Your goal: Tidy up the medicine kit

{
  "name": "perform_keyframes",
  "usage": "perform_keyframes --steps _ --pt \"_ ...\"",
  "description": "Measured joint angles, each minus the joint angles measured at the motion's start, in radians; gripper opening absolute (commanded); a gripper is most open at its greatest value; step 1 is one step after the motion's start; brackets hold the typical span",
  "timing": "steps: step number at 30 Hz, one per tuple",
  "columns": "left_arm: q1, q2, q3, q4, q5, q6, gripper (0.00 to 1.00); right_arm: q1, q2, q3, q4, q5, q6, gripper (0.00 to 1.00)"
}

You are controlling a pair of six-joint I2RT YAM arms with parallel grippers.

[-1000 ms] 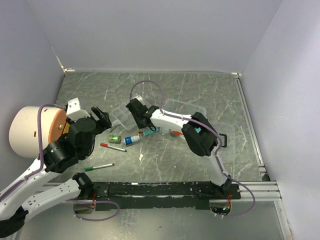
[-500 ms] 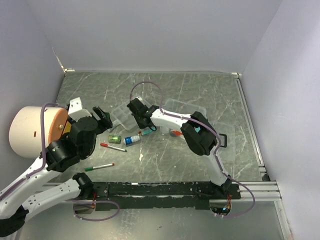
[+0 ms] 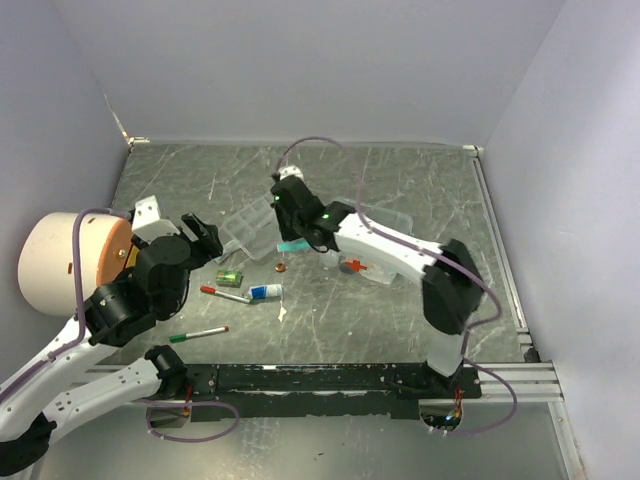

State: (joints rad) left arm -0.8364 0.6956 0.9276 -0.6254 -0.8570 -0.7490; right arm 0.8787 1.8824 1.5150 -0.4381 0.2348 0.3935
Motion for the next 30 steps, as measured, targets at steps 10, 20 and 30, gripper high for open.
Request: perform_keyframes --steps 10,20,30 --pt "0.000 -0.018 0.000 0.000 0.001 0.001 0.85 -0.009 -0.298 -0.051 0.069 0.201 0.079 0.00" --pt "0.000 -0.014 0.000 0.000 0.010 0.001 0.85 -0.147 -0.449 -0.203 -0.085 0.353 0.206 0.00" --pt "0.000 -0.016 0.000 0.000 0.013 0.001 0.85 -0.238 -0.467 -0.329 -0.184 0.319 0.283 0.00"
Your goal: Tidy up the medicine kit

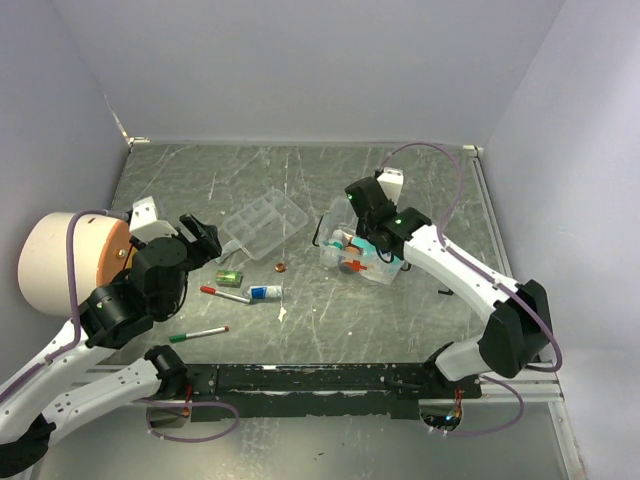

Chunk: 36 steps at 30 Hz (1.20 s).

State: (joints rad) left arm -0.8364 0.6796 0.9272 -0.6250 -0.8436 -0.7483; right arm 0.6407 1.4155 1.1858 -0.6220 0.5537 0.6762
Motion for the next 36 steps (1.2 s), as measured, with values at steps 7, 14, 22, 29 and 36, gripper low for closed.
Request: perform_keyframes --steps 7,14,22,29,36 --pt "0.000 0.000 0.000 0.000 0.002 0.000 0.85 -0.055 0.056 -0.059 0.032 -0.042 -0.026 0.00" --pt "0.000 0.001 0.000 0.000 0.002 0.000 0.85 -0.082 0.108 -0.119 0.088 -0.124 -0.053 0.01" --pt "0.000 0.006 0.000 0.000 0.006 0.000 0.85 -0.088 0.132 -0.156 0.120 -0.183 -0.069 0.04" --pt "0.000 0.011 0.000 0.000 0.010 0.000 0.85 -0.097 0.178 -0.164 0.143 -0.182 -0.087 0.04" --pt "0.000 0.012 0.000 0.000 0.010 0.000 0.85 -0.103 0.184 -0.165 0.126 -0.172 -0.044 0.05"
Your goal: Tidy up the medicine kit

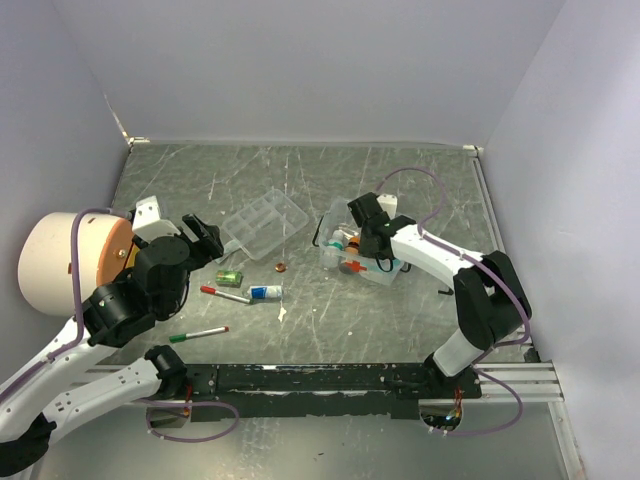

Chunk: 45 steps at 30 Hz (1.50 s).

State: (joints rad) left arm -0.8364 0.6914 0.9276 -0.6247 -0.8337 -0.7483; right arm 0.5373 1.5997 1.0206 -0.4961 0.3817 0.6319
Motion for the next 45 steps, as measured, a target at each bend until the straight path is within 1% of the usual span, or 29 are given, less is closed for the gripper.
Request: perform_keyframes --steps 3,5,7,10,12,14,22,28,31,35,38,40,45 --pt "0.000 0.000 0.000 0.000 0.000 0.000 0.85 -0.001 0.000 0.001 -0.018 0.014 0.024 0.08" --pt "0.000 0.001 0.000 0.000 0.000 0.000 0.85 -0.002 0.000 0.002 -0.037 0.019 0.034 0.13" --pt "0.000 0.002 0.000 0.000 0.000 0.000 0.85 -0.004 0.000 0.005 -0.055 0.018 0.042 0.23" --pt "0.000 0.003 0.000 0.000 0.000 0.000 0.85 -0.007 0.000 0.022 -0.093 0.009 0.056 0.36" --pt "0.000 0.003 0.000 0.000 0.000 0.000 0.85 -0.008 -0.004 0.037 -0.109 -0.001 0.064 0.41" --pt "0.000 0.002 0.000 0.000 0.000 0.000 0.85 -0.008 -0.019 0.050 -0.118 -0.010 0.068 0.43" --pt "0.000 0.006 0.000 0.001 0.000 0.001 0.85 -0.008 -0.132 0.124 -0.129 -0.016 0.054 0.44" --pt "0.000 0.026 0.000 0.007 0.004 0.007 0.85 0.005 -0.217 0.108 -0.050 -0.071 0.002 0.49" --pt "0.000 0.038 0.000 0.007 0.008 0.008 0.85 0.015 -0.257 0.092 -0.013 -0.088 -0.016 0.50" --pt "0.000 0.054 0.000 0.008 0.020 0.015 0.86 0.021 -0.274 0.089 0.016 -0.092 -0.035 0.50" --pt "0.000 0.066 0.000 0.016 0.036 0.023 0.89 0.031 -0.273 0.088 0.020 -0.092 -0.056 0.51" --pt "0.000 0.078 0.000 0.022 0.048 0.027 0.91 0.066 -0.273 0.088 0.025 -0.082 -0.074 0.53" --pt "0.000 0.138 0.000 0.021 0.065 0.023 0.95 0.217 -0.253 0.102 0.066 -0.068 -0.121 0.55"
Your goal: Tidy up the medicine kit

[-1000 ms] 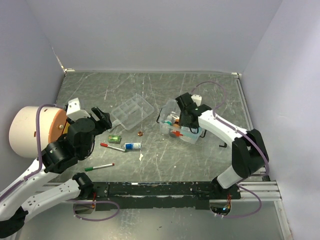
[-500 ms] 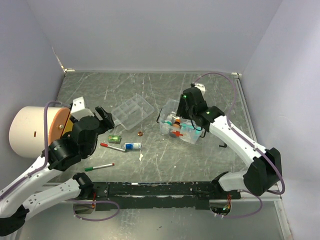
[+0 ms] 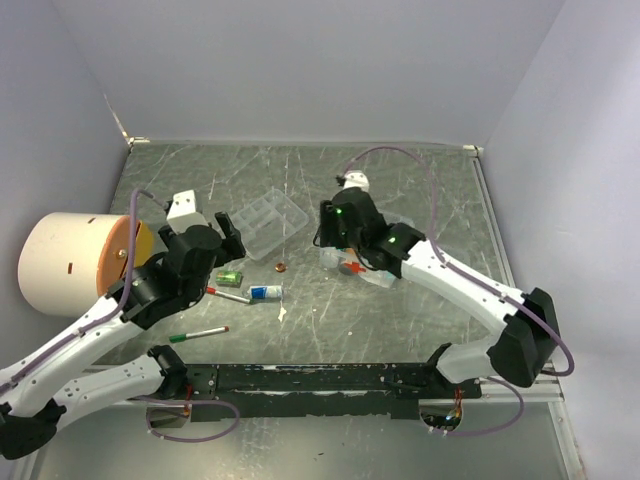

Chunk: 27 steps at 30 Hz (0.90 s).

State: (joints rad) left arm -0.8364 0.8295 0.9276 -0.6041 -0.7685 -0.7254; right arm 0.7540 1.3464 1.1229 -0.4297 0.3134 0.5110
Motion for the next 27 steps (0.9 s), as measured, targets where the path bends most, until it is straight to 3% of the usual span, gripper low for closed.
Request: perform_keyframes --steps 6,14,27 --pt "0.000 0.019 0.008 -0.053 -0.024 -0.052 0.97 0.128 0.096 0.027 0.134 -0.054 -0.019 0.55" --pt "0.000 -0.124 0.102 -0.085 -0.129 -0.028 0.97 0.252 0.352 0.080 0.243 -0.151 -0.050 0.56" --pt "0.000 -0.146 0.163 -0.077 -0.187 0.061 0.94 0.282 0.558 0.196 0.195 -0.391 -0.396 0.54"
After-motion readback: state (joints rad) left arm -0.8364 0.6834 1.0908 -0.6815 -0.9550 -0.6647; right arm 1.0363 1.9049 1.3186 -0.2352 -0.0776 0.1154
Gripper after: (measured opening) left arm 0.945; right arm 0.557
